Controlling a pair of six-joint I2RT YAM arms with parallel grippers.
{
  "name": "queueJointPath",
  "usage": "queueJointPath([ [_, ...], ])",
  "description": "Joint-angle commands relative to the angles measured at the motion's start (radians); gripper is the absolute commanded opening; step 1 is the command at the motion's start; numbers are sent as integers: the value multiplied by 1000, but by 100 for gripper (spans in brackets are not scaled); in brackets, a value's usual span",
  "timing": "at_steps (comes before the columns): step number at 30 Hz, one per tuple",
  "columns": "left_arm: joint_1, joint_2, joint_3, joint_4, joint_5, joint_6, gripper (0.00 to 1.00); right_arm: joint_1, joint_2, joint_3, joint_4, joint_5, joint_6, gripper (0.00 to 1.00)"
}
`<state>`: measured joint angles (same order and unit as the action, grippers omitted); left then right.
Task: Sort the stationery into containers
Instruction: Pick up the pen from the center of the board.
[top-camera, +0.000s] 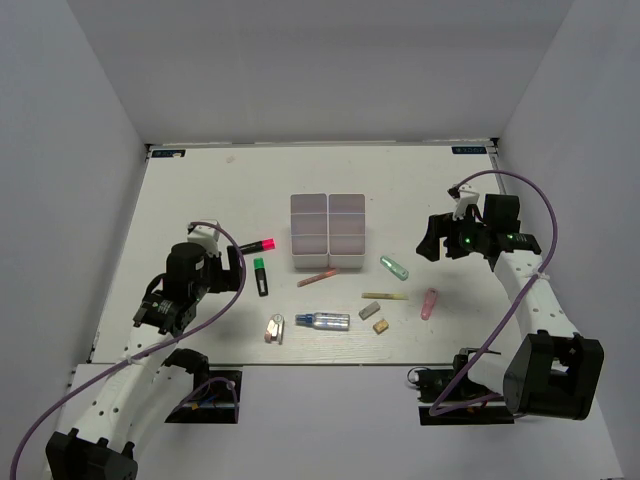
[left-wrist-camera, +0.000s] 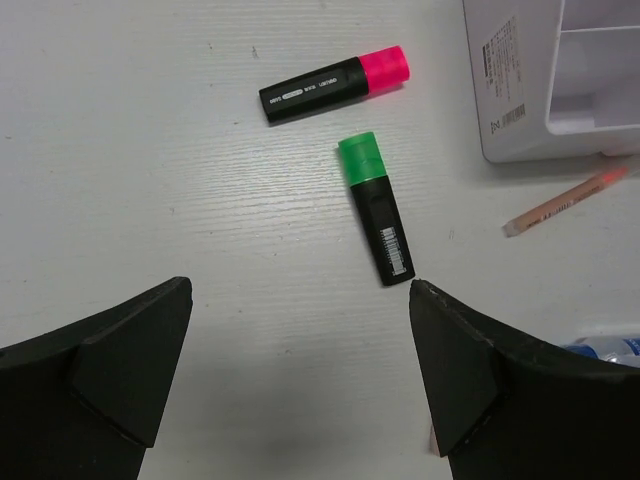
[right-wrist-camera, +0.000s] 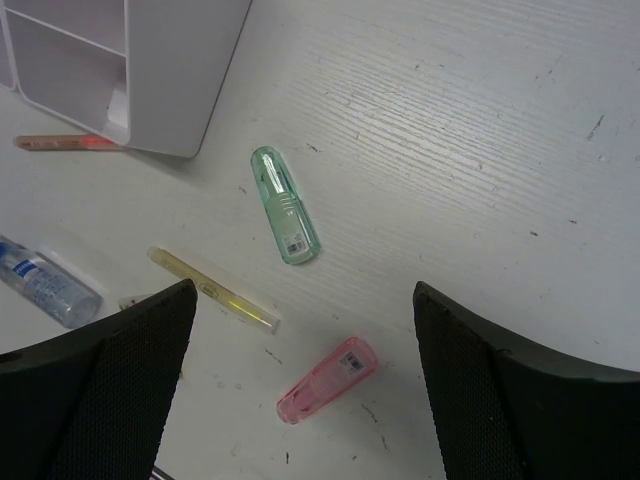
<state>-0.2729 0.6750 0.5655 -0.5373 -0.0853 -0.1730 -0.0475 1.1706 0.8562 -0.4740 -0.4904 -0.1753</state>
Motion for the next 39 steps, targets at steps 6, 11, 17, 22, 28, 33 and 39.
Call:
queueJointPath([
  [6,4,-5,10,17,21,7,100,-3,-31,-2,-5,-4,-20,90],
  [11,4,9,8,16,19,7,98,-3,-32,4,-26,-11,-50,90],
  [17,1,130,58,30,36,6,0,-3,3,47,-162,-23,-157,90],
  [22,-69,383,242,-73,84,124,73,-3,-5,46,-196,-126,-277,1],
  [28,-117,754,628,-223,119,378,96,5,-63,-11,-134,-201,-302,91],
  [33,-89,937,755,-251,197,526,32,-2,-129,-52,-121,-293,-366,15],
  [39,-11,1058,850,-303,341,540,67,0,-98,-54,-140,-361,-437,57],
])
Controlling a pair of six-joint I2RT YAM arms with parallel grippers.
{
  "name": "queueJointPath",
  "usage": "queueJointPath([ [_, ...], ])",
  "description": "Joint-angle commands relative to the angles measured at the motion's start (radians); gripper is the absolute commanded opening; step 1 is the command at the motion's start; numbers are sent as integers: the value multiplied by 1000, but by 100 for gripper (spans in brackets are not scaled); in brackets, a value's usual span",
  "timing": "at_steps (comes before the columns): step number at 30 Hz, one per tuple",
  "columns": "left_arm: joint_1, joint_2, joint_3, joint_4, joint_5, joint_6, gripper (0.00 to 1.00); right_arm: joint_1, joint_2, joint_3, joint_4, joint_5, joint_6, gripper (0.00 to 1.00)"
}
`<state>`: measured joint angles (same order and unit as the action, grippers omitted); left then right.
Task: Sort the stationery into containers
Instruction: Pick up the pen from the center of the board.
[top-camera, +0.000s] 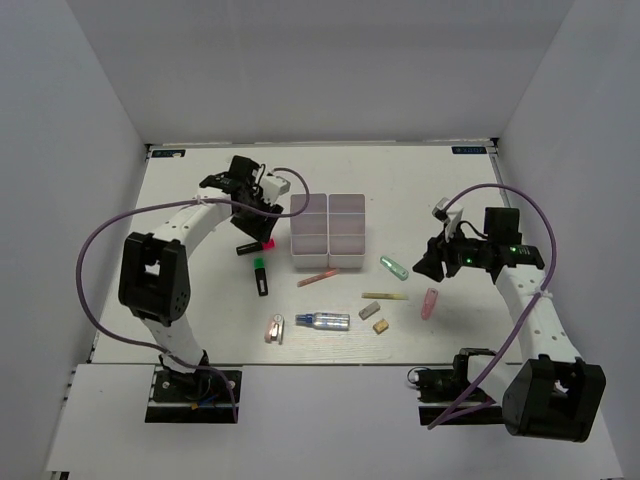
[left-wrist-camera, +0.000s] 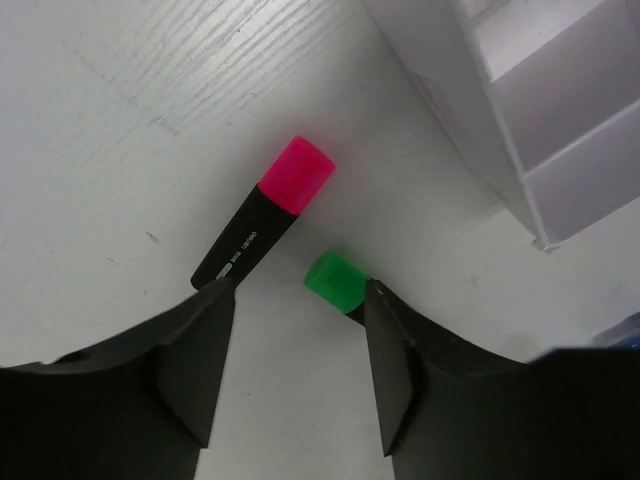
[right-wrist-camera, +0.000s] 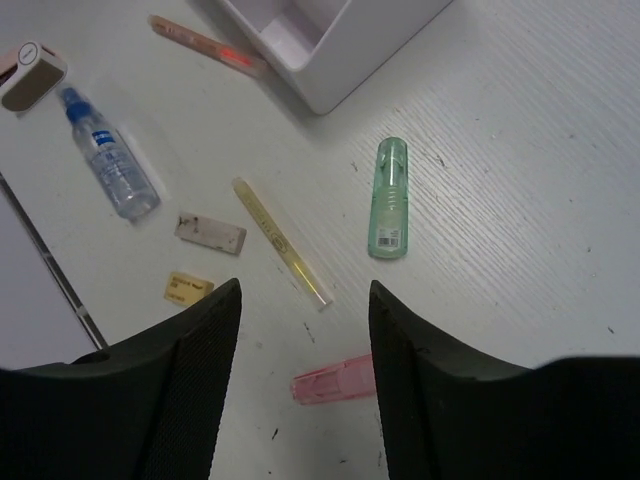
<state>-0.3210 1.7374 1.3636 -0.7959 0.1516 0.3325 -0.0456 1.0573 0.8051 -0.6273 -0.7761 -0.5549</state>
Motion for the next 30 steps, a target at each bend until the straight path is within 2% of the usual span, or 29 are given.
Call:
queueJointPath([
  [1,40,5,46,-43,111,37,67,-2,9,-9,21,-75,-51,58],
  [3,54,13,35,-14,126,36,71,-2,12,-12,23,-75,-60,58],
  [14,62,122,39,3,190,105,70,-4,35,-7,11,-61,-79,59],
  [25,56,185,34,46,53,142,68,-7,63,9,-22,-66,-91,59],
  [30,59,195,23,52,42,148,65,-8,61,11,-25,-71,-96,59],
])
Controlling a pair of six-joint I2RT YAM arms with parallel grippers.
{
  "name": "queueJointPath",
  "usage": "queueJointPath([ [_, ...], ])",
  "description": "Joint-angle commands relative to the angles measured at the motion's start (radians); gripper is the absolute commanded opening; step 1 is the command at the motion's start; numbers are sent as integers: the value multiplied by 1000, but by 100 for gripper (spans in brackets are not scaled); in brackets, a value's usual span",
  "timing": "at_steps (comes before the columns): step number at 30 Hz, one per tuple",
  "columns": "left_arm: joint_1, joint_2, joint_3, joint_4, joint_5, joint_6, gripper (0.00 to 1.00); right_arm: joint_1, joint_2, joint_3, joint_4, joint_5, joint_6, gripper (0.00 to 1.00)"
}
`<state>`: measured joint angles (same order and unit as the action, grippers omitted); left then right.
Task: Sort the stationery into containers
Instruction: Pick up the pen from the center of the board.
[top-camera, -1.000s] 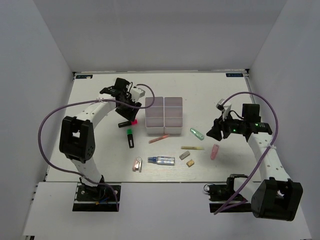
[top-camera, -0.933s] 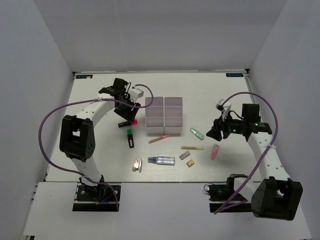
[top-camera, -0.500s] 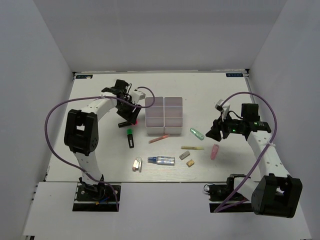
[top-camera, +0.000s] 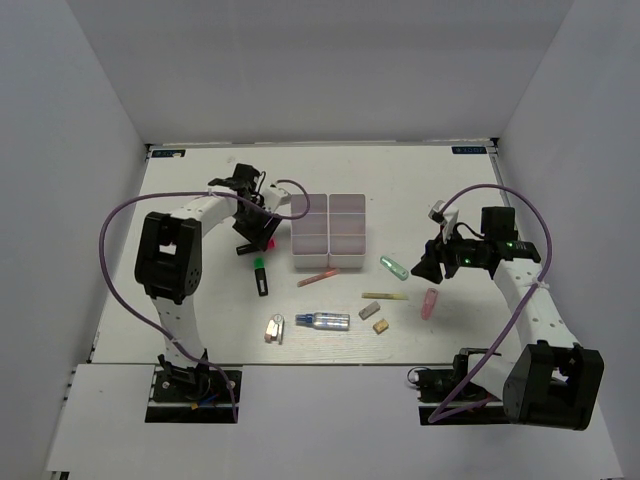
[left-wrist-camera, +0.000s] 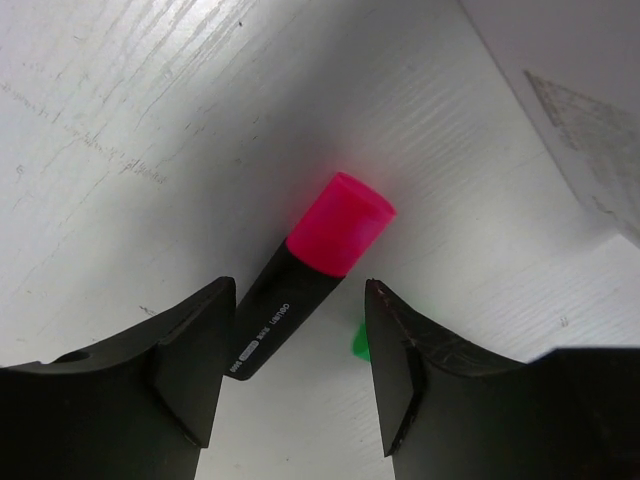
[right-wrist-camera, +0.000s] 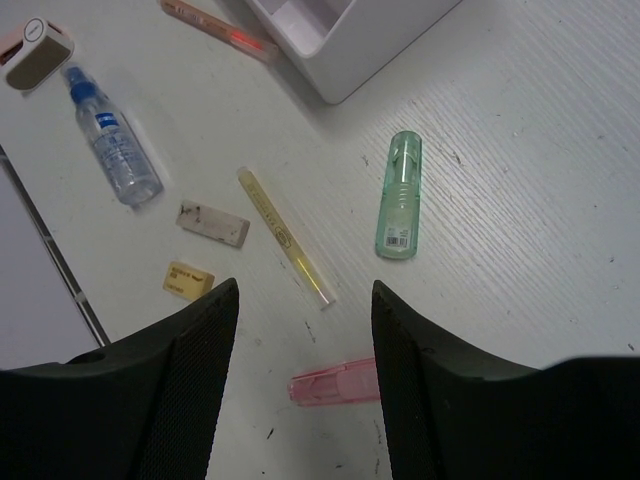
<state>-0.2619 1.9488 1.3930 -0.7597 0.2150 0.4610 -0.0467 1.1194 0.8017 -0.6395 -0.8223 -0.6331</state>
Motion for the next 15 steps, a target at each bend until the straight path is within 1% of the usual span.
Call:
queueJointPath([
  [1,0,-13,-12,19,-19,19,65,-7,-1,14,-12,-28,-16,59],
  [5,3,-11,-43,34,-34,19,63,-8,3,19,-22,-32,-19,59],
  [9,4,1,-51,48,-58,11,59,-8,2,22,-31,-37,-22,59],
  [11,4,10,-57,57,-95,-1,52,-10,0,24,-32,-37,-22,59],
  [12,4,15,-58,71,-109,-5,46,-12,0,24,-31,-38,-23,59],
  [15,13,25,-63,94,-190,-31,39,-12,-1,24,-34,-43,-25,59],
])
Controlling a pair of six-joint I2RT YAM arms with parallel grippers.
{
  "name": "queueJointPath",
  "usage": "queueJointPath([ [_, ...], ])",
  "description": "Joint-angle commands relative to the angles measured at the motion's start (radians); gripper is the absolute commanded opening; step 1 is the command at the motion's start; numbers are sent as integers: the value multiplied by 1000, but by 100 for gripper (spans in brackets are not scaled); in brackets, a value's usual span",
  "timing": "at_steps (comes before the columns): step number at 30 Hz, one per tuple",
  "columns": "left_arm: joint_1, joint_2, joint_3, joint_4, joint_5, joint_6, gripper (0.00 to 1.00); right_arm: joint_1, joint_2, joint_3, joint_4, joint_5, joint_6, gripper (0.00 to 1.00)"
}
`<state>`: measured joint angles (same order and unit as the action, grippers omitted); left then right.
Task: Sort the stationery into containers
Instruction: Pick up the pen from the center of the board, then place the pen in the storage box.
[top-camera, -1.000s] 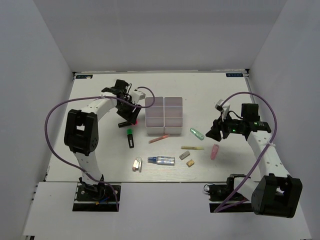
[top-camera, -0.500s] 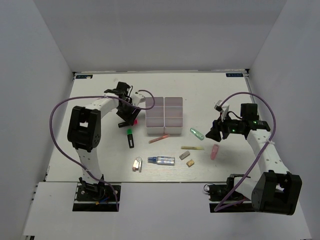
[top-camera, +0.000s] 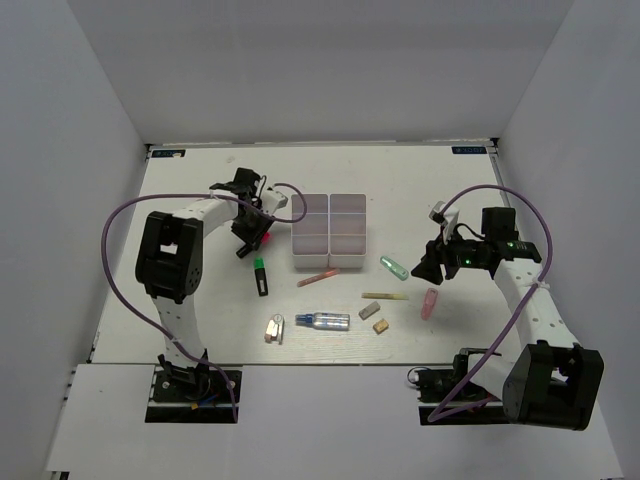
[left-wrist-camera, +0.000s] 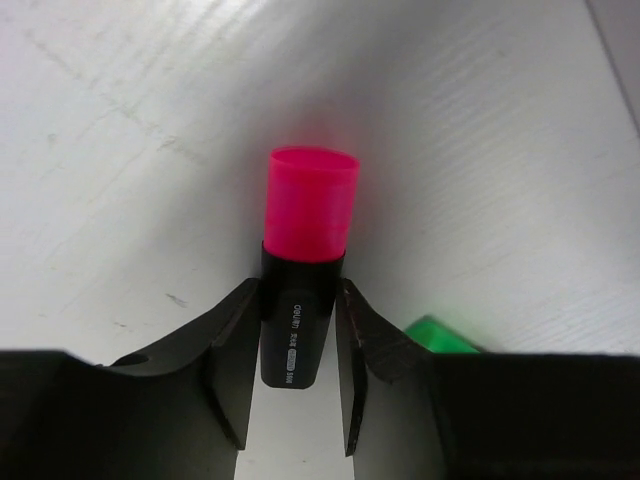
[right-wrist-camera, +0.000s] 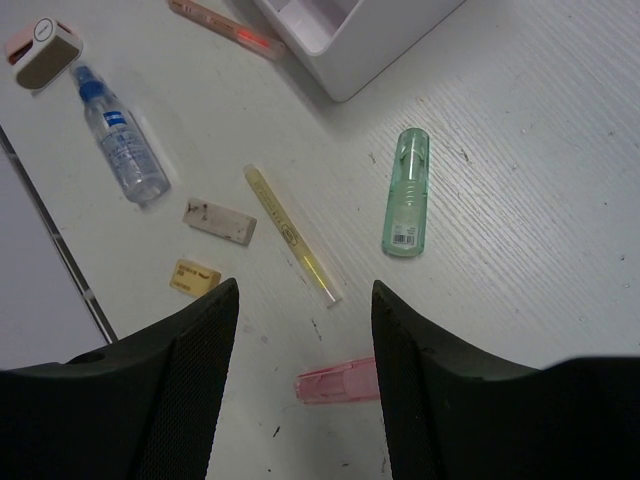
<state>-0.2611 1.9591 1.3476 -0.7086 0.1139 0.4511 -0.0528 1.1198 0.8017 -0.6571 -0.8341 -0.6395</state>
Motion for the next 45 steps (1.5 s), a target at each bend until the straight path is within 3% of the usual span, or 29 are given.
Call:
queueJointPath([
  [1,26,18,-18,53,-94,-28,39,-7,0,24,-16,-33,-20,59],
  [7,57,34,-16,57,-131,-80,28,-12,3,25,-18,-40,-22,59],
  [15,91,50,56,9,-117,-173,1,-16,0,21,-22,-48,-23,59],
  [22,166,-92,81,9,30,-308,1,-19,3,22,-26,-69,-28,59],
  [31,174,-294,42,44,212,-361,1,-19,-2,24,-33,-82,-26,59],
  [42,13,-344,225,37,368,-302,1,-21,8,27,-44,-102,-31,59],
  [45,-20,-353,211,165,409,-356,1,-21,6,22,-44,-105,-35,59],
])
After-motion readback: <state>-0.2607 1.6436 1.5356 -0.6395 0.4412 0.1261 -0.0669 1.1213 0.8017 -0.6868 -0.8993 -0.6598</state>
